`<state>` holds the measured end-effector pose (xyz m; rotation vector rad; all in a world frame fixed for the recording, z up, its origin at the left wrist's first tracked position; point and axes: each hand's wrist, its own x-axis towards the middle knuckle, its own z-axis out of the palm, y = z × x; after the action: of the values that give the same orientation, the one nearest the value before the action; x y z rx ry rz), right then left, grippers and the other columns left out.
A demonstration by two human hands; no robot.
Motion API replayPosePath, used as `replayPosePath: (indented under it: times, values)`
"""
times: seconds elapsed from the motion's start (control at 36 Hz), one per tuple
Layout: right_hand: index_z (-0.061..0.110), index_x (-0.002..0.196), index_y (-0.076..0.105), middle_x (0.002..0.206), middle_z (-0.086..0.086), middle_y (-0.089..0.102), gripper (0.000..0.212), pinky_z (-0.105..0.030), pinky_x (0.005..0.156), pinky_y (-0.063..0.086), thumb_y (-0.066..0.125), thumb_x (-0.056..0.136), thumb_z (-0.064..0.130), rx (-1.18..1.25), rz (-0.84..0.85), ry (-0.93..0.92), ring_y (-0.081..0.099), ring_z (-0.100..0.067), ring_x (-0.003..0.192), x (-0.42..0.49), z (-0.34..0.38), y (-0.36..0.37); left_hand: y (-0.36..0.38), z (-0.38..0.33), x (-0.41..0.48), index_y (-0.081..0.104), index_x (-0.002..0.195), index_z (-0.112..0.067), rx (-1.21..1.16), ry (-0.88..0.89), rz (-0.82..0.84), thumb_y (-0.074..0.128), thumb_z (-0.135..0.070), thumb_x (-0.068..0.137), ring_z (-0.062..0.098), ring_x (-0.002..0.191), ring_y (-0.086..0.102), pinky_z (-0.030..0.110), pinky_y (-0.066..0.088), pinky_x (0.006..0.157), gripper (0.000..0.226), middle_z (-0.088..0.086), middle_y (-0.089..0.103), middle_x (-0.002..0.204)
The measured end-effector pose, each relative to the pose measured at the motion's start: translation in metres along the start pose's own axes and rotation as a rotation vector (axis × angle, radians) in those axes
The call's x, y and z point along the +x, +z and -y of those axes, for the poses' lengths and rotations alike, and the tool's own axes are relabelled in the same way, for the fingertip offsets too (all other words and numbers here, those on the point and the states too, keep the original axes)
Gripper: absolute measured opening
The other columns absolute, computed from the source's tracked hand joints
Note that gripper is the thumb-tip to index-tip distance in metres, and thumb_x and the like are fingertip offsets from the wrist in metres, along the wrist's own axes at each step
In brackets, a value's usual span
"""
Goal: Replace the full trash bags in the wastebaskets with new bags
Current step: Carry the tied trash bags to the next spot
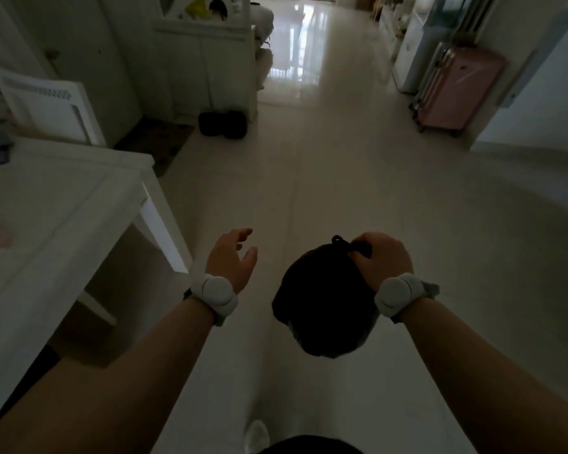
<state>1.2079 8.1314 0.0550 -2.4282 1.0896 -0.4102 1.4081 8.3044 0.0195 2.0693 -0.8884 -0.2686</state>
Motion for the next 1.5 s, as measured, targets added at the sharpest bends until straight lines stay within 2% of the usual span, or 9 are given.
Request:
replayPosePath:
  times: [0.31,0.47,0.61,0.75,0.89,1.06,1.17,1.36,1.5]
  values:
    - [0.013,0.095,0.068,0.092,-0.009,0.067,0.019,-0.036,0.071,0.051,0.059,0.089,0.028,0.023,0.005,0.032,0.06,-0.028,0.08,0.154,-0.023,0.025,0.04,0.002,0.16,0.05,0.129,-0.013,0.002,-0.013,0.038,0.057,-0.019,0.09,0.021,0.105,0.055,0.028,0.043,0.084,0.04,0.008,0.053,0.125]
    - [0.013,0.096,0.068,0.096,-0.009,0.067,0.019,-0.038,0.075,0.052,0.058,0.089,0.027,0.012,0.034,-0.04,0.061,-0.029,0.085,0.276,-0.035,0.023,0.067,0.0,0.257,0.05,0.128,-0.012,0.002,-0.069,0.004,0.058,-0.018,0.09,0.025,0.106,0.056,0.033,0.046,0.087,0.04,0.011,0.054,0.124]
    - [0.013,0.097,0.069,0.097,-0.009,0.067,0.021,-0.036,0.074,0.051,0.056,0.091,0.028,-0.014,0.06,-0.098,0.061,-0.029,0.085,0.369,-0.034,0.019,0.083,-0.007,0.329,0.05,0.128,-0.012,0.002,-0.11,-0.037,0.057,-0.019,0.09,0.023,0.105,0.055,0.032,0.046,0.086,0.039,0.01,0.054,0.124]
    - [0.014,0.098,0.067,0.096,-0.009,0.067,0.021,-0.037,0.075,0.051,0.055,0.092,0.03,-0.032,0.117,-0.16,0.061,-0.03,0.082,0.448,-0.022,0.032,0.082,0.005,0.381,0.051,0.127,-0.01,-0.025,-0.192,-0.09,0.058,-0.017,0.09,0.025,0.105,0.055,0.037,0.048,0.087,0.038,0.012,0.054,0.124]
    - [0.013,0.099,0.068,0.099,-0.01,0.067,0.021,-0.037,0.076,0.051,0.055,0.092,0.028,-0.01,0.152,-0.204,0.061,-0.031,0.084,0.514,-0.004,0.056,0.068,0.035,0.437,0.05,0.128,-0.01,0.001,-0.282,-0.128,0.057,-0.016,0.09,0.023,0.105,0.054,0.028,0.042,0.082,0.038,0.01,0.053,0.125]
    - [0.014,0.095,0.069,0.096,-0.009,0.068,0.019,-0.034,0.071,0.052,0.057,0.091,0.029,-0.03,0.157,-0.196,0.062,-0.029,0.08,0.611,0.027,0.087,0.052,0.069,0.54,0.05,0.127,-0.01,0.002,-0.263,-0.165,0.057,-0.016,0.09,0.024,0.106,0.055,0.029,0.042,0.082,0.038,0.012,0.053,0.126]
    - [0.012,0.096,0.068,0.097,-0.01,0.067,0.018,-0.037,0.075,0.052,0.058,0.09,0.026,-0.028,0.188,-0.186,0.061,-0.03,0.083,0.673,0.058,0.102,0.037,0.084,0.615,0.049,0.129,-0.01,-0.003,-0.26,-0.163,0.057,-0.018,0.09,0.026,0.108,0.054,0.03,0.043,0.085,0.04,0.011,0.053,0.127]
    - [0.011,0.095,0.069,0.092,-0.011,0.069,0.017,-0.024,0.068,0.043,0.06,0.088,0.023,0.036,0.147,-0.142,0.062,-0.029,0.081,0.754,0.078,0.132,0.029,0.1,0.717,0.05,0.128,-0.011,-0.004,-0.244,-0.141,0.057,-0.019,0.09,0.025,0.108,0.055,0.03,0.044,0.085,0.039,0.011,0.053,0.126]
    - [0.01,0.095,0.069,0.089,-0.009,0.069,0.017,-0.023,0.065,0.039,0.06,0.088,0.023,0.05,0.183,-0.138,0.062,-0.027,0.08,0.811,0.089,0.157,0.032,0.113,0.772,0.05,0.128,-0.012,-0.015,-0.249,-0.126,0.057,-0.017,0.09,0.024,0.106,0.054,0.031,0.044,0.086,0.039,0.01,0.053,0.125]
